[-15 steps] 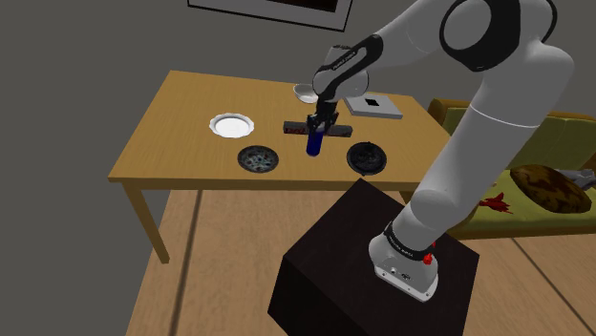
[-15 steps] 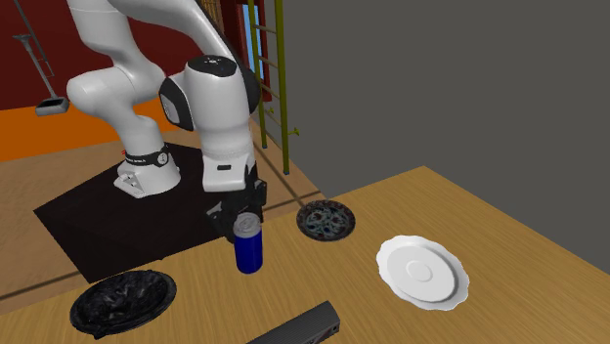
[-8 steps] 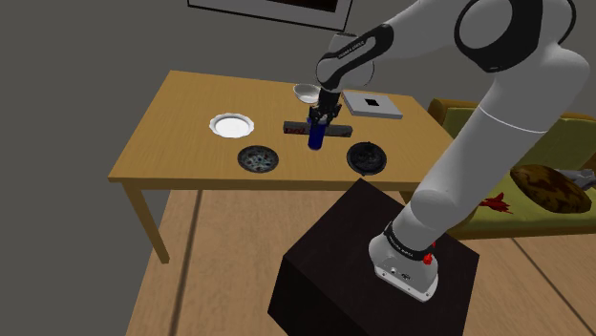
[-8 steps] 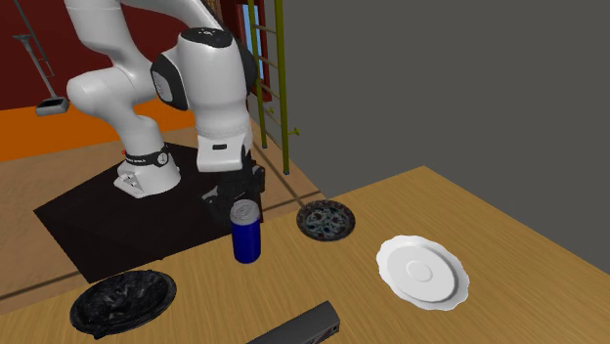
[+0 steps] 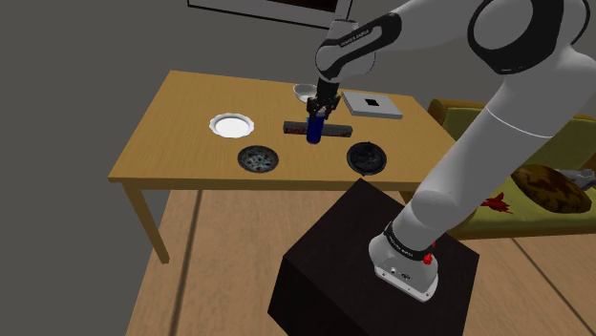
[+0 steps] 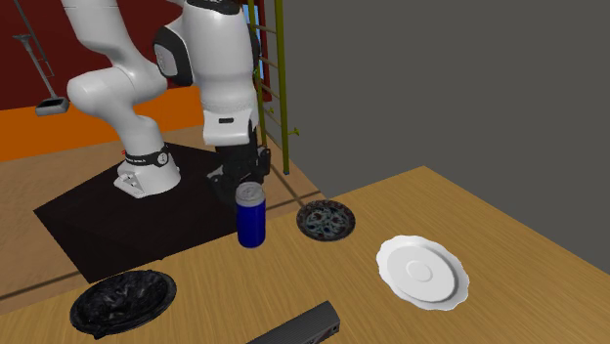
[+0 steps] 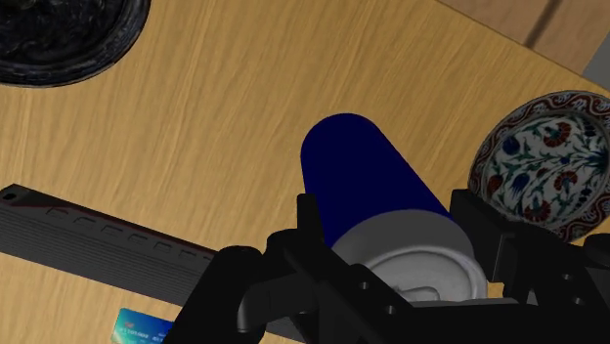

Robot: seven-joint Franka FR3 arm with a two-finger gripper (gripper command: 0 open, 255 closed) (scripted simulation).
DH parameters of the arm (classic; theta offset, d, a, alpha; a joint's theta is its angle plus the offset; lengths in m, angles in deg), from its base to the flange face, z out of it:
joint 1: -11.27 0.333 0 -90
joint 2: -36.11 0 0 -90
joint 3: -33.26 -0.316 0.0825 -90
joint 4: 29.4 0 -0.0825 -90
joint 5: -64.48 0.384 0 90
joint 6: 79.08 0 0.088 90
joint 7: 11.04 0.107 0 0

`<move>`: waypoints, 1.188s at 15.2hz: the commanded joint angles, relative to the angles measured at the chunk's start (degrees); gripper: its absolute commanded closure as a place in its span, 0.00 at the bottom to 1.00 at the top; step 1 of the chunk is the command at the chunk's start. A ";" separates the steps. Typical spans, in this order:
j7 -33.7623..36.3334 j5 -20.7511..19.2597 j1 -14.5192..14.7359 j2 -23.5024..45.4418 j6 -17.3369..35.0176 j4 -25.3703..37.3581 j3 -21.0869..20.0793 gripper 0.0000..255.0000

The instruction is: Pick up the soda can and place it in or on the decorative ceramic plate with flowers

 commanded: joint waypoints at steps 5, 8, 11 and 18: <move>7.46 0.37 3.85 1.94 -3.14 5.04 -3.81 1.00; 11.20 0.53 5.82 3.64 -4.68 8.27 -5.66 1.00; 14.80 0.60 7.75 5.77 -6.38 12.10 -7.35 1.00; 21.54 0.47 11.52 11.55 -9.67 21.16 -10.23 1.00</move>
